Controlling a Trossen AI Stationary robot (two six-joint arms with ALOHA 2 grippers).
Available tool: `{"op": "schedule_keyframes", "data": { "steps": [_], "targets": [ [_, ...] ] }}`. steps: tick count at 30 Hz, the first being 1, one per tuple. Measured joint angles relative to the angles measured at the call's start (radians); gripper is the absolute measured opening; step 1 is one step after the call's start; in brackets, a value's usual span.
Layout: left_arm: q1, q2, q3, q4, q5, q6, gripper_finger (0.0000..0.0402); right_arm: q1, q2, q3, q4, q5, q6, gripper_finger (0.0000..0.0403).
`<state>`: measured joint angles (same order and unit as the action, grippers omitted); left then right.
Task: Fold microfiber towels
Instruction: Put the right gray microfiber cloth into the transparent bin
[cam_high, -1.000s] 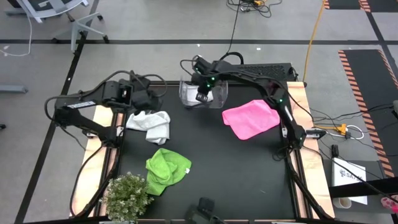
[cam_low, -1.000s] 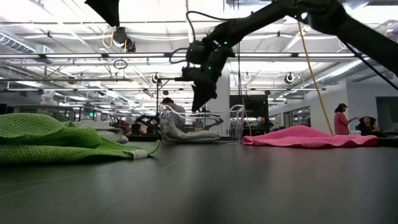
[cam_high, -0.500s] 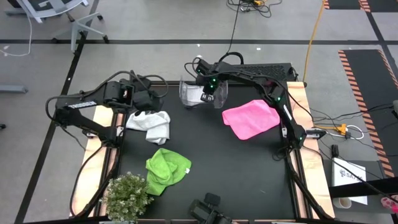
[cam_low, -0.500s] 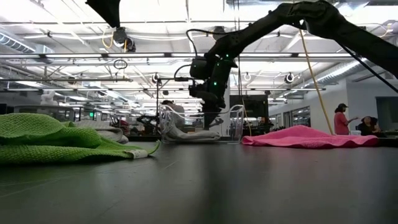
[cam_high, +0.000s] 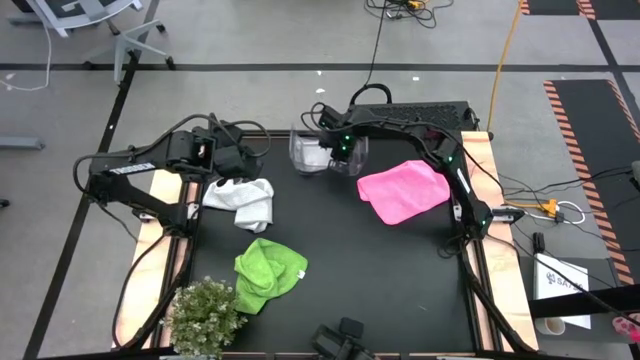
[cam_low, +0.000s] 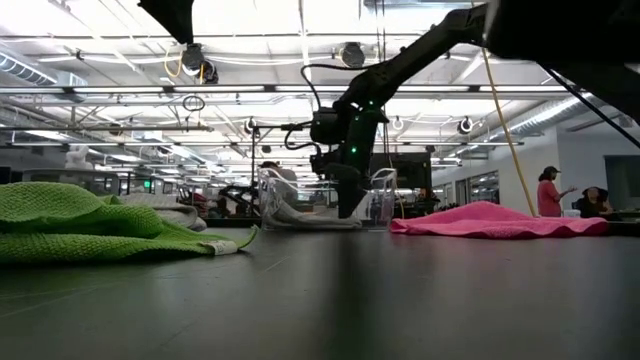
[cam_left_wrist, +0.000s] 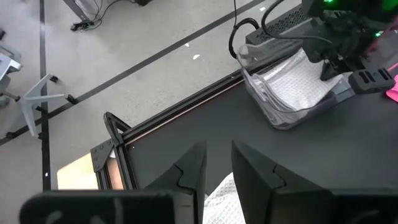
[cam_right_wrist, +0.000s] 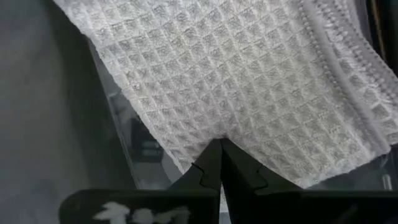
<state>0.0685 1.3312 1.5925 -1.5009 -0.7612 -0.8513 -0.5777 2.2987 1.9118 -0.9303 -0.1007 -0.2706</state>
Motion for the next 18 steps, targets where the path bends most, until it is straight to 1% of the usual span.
{"op": "schedule_keyframes", "data": {
  "steps": [7,12,14,18],
  "targets": [
    [0.000,0.000,0.000,0.001,0.000,0.000,0.0076,0.000,-0.054,-0.006,-0.082,0.001,0.002,0.0000],
    [0.000,0.000,0.000,0.001,-0.002,0.000,0.0076,0.000,-0.093,-0.005,-0.115,0.025,0.005,0.0000],
    [0.000,0.000,0.000,0.001,-0.002,0.000,0.0076,0.000,-0.100,-0.005,-0.100,0.027,0.001,0.0000],
    [0.000,0.000,0.000,0.002,-0.002,-0.001,0.0076,0.000,-0.103,-0.005,-0.013,0.024,-0.002,0.0000]
  ]
}}
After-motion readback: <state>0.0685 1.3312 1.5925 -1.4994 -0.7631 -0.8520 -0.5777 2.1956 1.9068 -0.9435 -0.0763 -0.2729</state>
